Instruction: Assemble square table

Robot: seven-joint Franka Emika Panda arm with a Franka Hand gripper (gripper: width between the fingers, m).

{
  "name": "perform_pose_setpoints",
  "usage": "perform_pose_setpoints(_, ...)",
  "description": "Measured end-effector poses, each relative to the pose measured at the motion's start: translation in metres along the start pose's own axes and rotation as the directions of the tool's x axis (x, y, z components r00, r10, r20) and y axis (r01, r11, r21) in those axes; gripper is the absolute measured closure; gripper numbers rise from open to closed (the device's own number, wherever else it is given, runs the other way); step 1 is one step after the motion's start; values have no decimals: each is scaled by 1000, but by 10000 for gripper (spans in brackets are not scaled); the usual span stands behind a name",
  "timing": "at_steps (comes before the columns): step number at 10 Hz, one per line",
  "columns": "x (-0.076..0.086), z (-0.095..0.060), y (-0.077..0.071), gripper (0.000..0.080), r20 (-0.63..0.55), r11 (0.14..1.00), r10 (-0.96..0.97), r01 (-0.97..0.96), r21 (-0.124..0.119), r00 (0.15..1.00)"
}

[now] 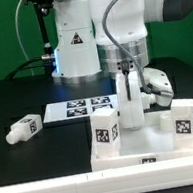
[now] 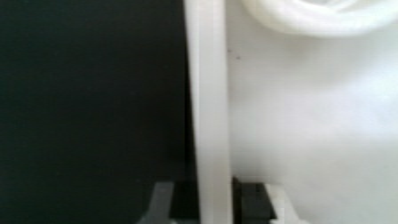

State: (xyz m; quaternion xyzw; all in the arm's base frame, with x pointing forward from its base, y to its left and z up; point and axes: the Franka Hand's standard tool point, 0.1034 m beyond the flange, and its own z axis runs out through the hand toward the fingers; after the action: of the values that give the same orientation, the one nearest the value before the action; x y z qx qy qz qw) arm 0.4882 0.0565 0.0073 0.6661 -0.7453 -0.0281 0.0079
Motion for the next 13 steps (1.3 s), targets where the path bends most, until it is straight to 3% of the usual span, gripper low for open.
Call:
perform_pose_setpoints(1, 2, -2, -2, 743, -14, 997, -79, 79, 2, 997)
perform_pose_setpoints(2, 14, -5, -5, 743, -26, 977, -213, 213, 15, 977)
perform_pose_setpoints(3, 31, -7, -8, 743, -32, 953, -303, 304, 13, 952)
perform_pose_setpoints(5, 56, -4, -5, 743, -9, 897, -442, 442, -25, 897)
perform_pose_setpoints(9, 70, -5, -7, 742, -23, 795, -607, 606, -31, 795)
perform_pose_setpoints(10, 77, -7, -9, 741, -27, 723, -691, 690, -41, 722)
perform_pose_setpoints(11, 90, -13, -22, 741, -44, 609, -793, 791, -51, 608)
perform_pose_setpoints(13, 97, -19, -53, 742, -55, 346, -937, 938, -27, 344)
